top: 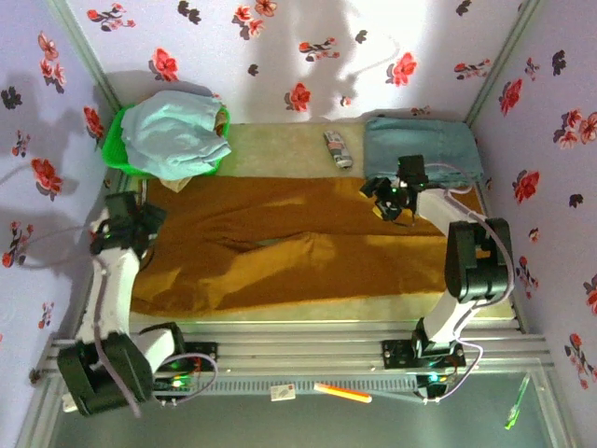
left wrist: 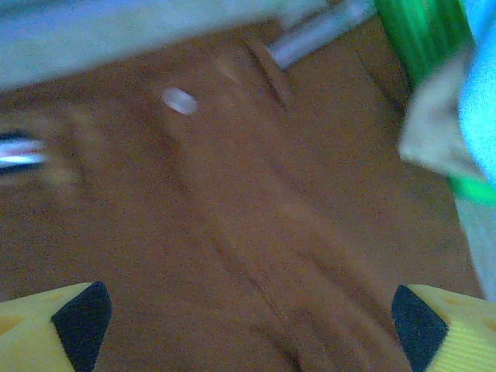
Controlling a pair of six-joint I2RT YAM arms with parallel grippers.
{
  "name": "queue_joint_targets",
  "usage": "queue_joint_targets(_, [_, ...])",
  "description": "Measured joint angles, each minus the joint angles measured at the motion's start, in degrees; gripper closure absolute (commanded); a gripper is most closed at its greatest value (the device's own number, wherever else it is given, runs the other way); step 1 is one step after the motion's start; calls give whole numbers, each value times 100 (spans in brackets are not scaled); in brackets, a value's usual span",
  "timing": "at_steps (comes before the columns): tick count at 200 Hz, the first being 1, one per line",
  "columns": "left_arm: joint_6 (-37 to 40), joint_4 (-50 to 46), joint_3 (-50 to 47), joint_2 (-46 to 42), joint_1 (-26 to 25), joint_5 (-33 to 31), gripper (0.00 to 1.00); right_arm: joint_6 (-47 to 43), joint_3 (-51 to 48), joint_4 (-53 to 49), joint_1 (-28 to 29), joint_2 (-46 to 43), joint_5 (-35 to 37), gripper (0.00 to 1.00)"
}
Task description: Fold and stack the trousers
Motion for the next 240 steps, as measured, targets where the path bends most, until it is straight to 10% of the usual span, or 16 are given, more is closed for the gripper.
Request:
queue_joint_targets(56, [-260,-1062,-909,-157,2264,79,21,-4,-321,-122,651,-634,-79,37])
queue_joint_targets(96, [-457,-1123,-1233,-74,2430,57,38,-94,-721,-310,647,-1016,-76,37])
queue_joint_targets(240, [-693,-168,-1519,1165,2452,-564,44,-146,-990,-262,647,-1115,-184,35])
